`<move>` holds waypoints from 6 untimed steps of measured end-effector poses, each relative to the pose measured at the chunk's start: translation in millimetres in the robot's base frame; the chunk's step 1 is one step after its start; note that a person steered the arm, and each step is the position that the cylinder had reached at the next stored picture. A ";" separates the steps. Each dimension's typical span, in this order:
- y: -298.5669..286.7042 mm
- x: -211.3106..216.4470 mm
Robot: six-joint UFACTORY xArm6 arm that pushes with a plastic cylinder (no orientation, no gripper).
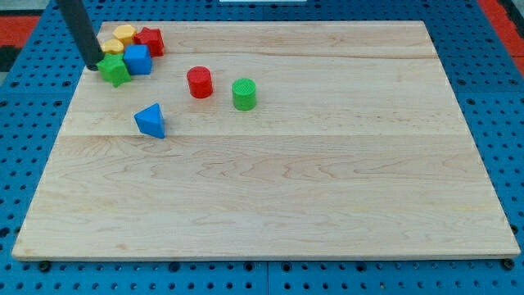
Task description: Move the blue triangle closer to the yellow heart and green star
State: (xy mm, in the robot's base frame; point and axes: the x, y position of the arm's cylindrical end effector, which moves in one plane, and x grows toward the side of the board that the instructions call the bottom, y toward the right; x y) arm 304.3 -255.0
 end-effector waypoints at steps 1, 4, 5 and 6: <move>-31.9 -7.0; 23.6 149.5; 102.1 164.6; 144.6 154.4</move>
State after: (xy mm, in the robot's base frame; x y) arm 458.7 -110.4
